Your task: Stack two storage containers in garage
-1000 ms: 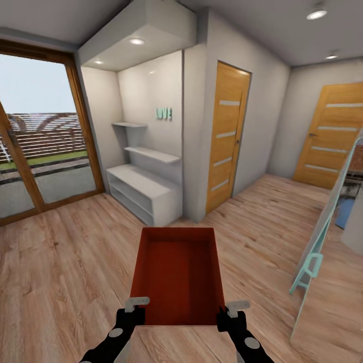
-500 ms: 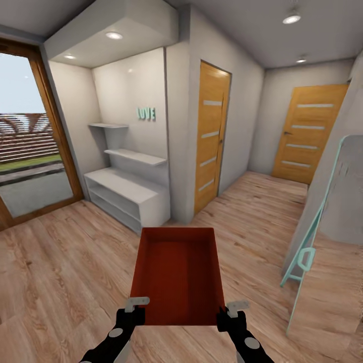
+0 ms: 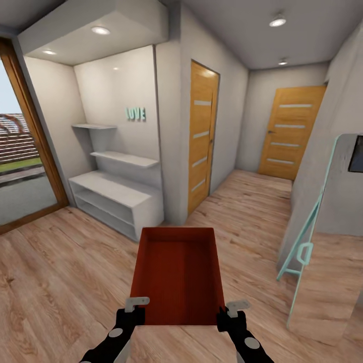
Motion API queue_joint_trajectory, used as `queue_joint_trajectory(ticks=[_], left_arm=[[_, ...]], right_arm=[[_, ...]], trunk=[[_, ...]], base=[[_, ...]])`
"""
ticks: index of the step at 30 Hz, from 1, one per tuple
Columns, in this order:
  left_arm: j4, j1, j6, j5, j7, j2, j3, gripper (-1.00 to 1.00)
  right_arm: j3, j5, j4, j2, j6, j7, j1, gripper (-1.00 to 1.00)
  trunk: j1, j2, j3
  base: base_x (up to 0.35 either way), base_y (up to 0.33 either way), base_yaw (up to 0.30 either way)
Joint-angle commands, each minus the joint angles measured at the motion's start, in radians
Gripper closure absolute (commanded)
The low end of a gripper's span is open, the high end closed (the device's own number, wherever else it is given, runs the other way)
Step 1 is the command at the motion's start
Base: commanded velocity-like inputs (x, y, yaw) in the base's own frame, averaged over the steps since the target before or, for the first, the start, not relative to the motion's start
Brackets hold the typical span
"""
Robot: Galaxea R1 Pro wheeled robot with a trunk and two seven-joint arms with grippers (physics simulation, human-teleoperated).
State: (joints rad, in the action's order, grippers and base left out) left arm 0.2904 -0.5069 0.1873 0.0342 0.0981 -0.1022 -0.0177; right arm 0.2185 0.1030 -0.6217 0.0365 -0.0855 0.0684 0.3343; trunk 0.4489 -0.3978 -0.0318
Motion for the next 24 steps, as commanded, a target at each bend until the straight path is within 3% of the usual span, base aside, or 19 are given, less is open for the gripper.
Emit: queue_joint_trajectory(ticks=[1, 18, 24], left_arm=[[-0.003, -0.001, 0.004, -0.001, 0.043, 0.029, -0.011, 1.0], [-0.003, -0.001, 0.004, 0.0, 0.044, 0.029, -0.011, 1.0], [-0.003, -0.001, 0.004, 0.0, 0.045, 0.029, -0.011, 1.0]], right_arm=[[0.011, 0.006, -0.003, -0.001, -0.051, -0.016, 0.002, 1.0], [0.011, 0.006, -0.003, -0.001, -0.051, -0.016, 0.002, 1.0], [0.01, 0.006, -0.003, -0.001, -0.051, -0.016, 0.002, 1.0]], trunk=[[0.001, -0.002, -0.002], [0.001, -0.002, -0.002], [0.001, -0.002, -0.002]], base=[[0.281, 0.205, -0.01], [0.315, 0.111, -0.003], [0.331, 0.001, -0.205]])
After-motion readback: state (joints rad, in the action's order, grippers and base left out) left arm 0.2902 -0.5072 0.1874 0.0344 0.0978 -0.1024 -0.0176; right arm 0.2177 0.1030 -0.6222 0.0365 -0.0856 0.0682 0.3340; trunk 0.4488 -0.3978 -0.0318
